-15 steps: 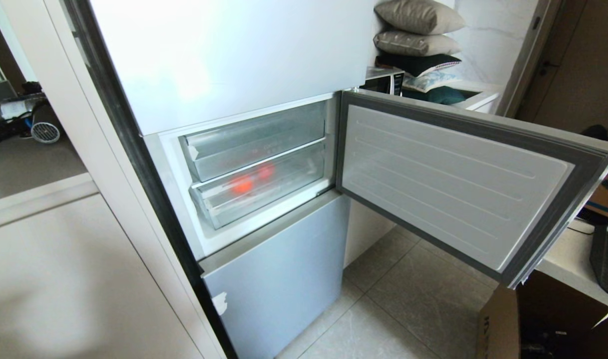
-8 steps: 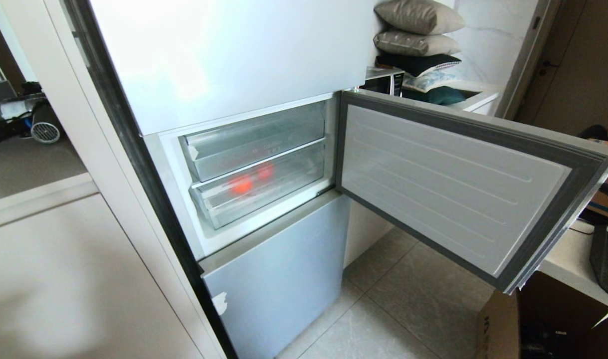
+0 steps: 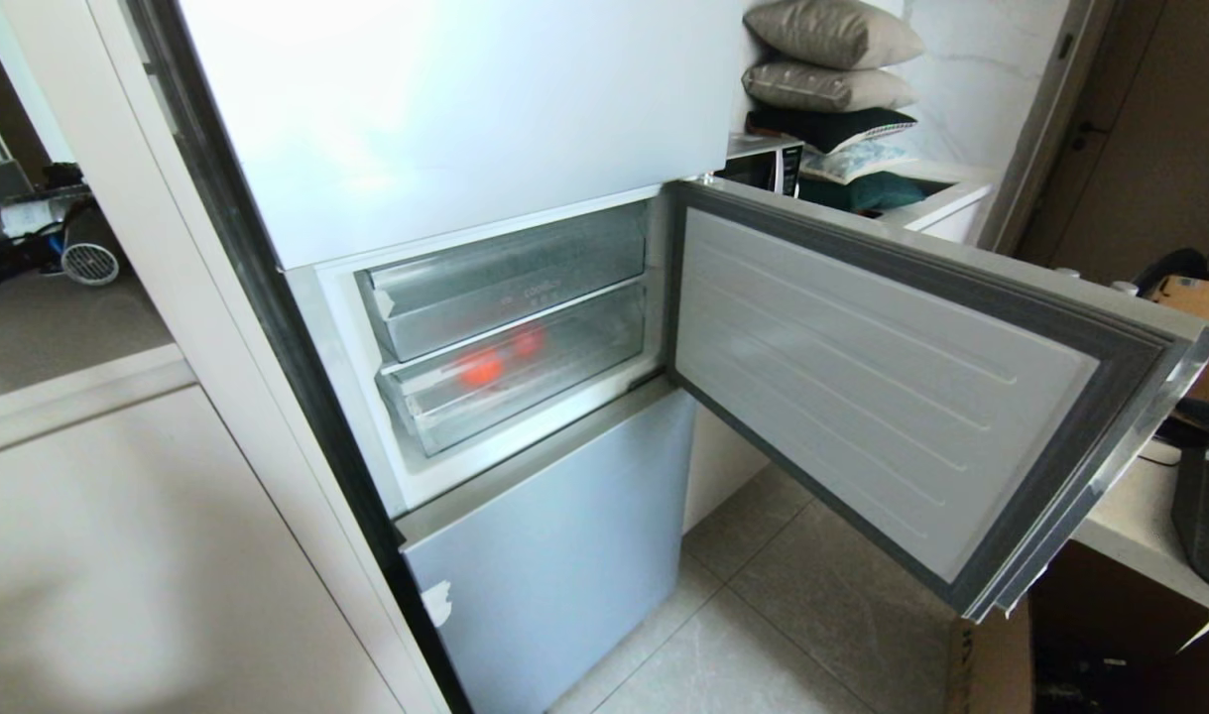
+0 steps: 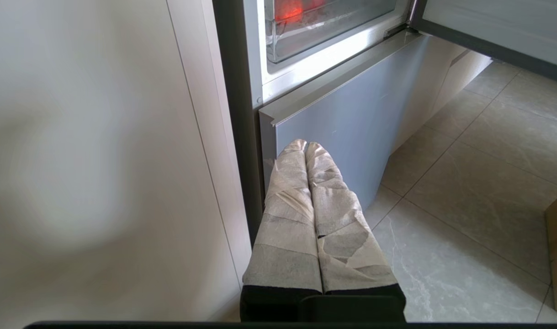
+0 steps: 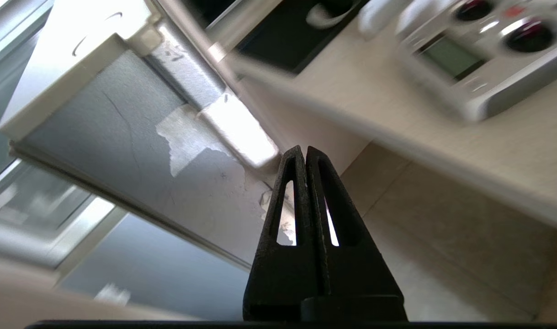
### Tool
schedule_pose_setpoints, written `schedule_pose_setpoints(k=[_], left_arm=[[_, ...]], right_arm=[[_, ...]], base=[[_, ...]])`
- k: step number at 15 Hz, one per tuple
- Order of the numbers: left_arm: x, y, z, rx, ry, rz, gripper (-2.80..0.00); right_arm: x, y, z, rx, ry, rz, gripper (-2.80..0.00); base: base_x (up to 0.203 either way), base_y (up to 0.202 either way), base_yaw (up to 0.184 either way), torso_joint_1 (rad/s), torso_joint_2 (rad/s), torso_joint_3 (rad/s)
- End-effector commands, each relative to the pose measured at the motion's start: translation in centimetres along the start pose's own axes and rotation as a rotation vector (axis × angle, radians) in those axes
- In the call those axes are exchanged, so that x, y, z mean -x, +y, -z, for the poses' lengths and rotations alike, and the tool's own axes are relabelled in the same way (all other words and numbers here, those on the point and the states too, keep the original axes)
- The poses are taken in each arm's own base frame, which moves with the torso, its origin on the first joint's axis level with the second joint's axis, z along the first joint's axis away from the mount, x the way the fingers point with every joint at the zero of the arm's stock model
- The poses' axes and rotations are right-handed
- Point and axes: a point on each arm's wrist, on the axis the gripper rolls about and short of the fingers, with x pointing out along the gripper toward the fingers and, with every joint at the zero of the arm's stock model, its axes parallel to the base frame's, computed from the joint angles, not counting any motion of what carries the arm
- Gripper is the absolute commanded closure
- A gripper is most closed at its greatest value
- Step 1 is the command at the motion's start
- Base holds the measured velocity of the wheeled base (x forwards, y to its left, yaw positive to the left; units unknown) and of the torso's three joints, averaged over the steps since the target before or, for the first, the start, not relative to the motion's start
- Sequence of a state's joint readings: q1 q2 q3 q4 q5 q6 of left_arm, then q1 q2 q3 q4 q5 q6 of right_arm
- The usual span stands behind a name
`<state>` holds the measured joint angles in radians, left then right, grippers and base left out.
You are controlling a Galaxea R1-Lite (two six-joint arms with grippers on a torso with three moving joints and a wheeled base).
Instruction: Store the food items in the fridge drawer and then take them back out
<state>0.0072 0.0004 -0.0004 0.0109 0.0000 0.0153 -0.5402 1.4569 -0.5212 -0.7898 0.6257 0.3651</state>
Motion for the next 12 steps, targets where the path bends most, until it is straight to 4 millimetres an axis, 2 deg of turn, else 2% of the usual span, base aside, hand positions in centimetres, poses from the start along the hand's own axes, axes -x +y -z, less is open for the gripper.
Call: schedule_pose_setpoints(k=[1, 4, 6, 9, 12], left_arm=[[0.0, 0.0, 0.0, 0.000, 0.000, 0.000, 0.00], [0.0, 0.0, 0.0, 0.000, 0.001, 0.000, 0.00], [0.0, 0.0, 0.0, 0.000, 0.001, 0.000, 0.00], [0.0, 0.0, 0.0, 0.000, 0.000, 0.000, 0.00], [0.0, 0.0, 0.0, 0.000, 0.001, 0.000, 0.00]], right_arm=[[2.7, 3.2, 1.0, 0.044, -0.023, -0.080, 0.00], [5.1, 5.9, 3.2, 0.069, -0.012, -0.177, 0.00], [5.9, 6.9, 3.9, 0.077, -0.005, -0.219, 0.00], [4.8, 8.8, 3.9, 0.072, 0.043, -0.244, 0.00], [2.8, 12.4, 4.2, 0.090, 0.120, -0.269, 0.00]], base=[[0.000, 0.000, 0.000, 0.000, 0.00, 0.000], [0.000, 0.000, 0.000, 0.000, 0.00, 0.000], [0.000, 0.000, 0.000, 0.000, 0.00, 0.000], [0.000, 0.000, 0.000, 0.000, 0.00, 0.000], [0.000, 0.000, 0.000, 0.000, 0.00, 0.000]])
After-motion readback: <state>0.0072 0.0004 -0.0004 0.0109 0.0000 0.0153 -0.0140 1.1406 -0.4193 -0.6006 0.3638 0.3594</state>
